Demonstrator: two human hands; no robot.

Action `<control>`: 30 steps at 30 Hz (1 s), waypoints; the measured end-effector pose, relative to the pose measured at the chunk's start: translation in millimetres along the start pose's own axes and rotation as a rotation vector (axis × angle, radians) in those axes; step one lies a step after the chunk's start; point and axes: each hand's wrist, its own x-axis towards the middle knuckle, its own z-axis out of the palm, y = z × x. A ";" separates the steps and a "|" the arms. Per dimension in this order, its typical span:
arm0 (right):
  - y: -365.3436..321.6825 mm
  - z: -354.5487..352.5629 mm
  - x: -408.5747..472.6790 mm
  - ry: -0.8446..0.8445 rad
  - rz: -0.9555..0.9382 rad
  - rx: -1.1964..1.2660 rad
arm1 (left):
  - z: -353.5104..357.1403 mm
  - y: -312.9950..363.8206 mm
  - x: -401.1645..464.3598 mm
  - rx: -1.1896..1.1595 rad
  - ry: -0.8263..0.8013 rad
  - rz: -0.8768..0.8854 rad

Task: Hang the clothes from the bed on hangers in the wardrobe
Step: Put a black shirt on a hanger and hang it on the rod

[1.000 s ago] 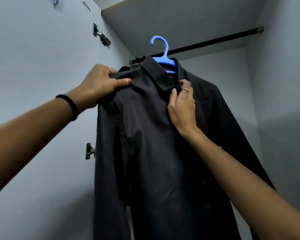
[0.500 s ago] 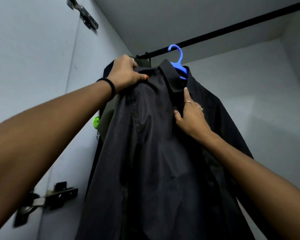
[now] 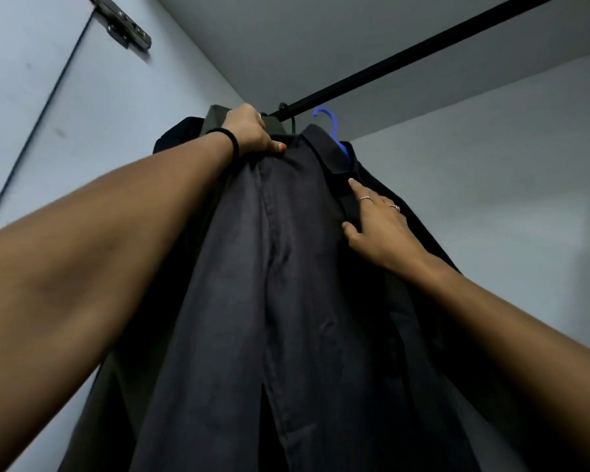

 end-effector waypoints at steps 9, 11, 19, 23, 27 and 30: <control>34.0 18.6 8.8 -0.024 -0.098 -0.024 | 26.7 15.0 46.0 0.086 0.124 0.023; 40.9 20.2 9.4 -0.022 -0.115 -0.037 | 24.2 17.0 53.1 0.099 0.160 0.021; 50.9 28.2 -0.7 -0.010 -0.116 -0.021 | -12.0 18.9 62.4 0.255 0.237 0.091; 52.3 27.6 -18.1 -0.053 -0.107 -0.041 | -21.9 15.2 54.1 0.315 0.211 0.085; 46.5 15.8 -34.2 -0.093 -0.100 -0.073 | -29.4 8.8 45.3 0.336 0.209 0.087; 40.8 2.4 -38.5 -0.108 -0.095 -0.096 | -31.9 3.7 42.6 0.360 0.275 0.104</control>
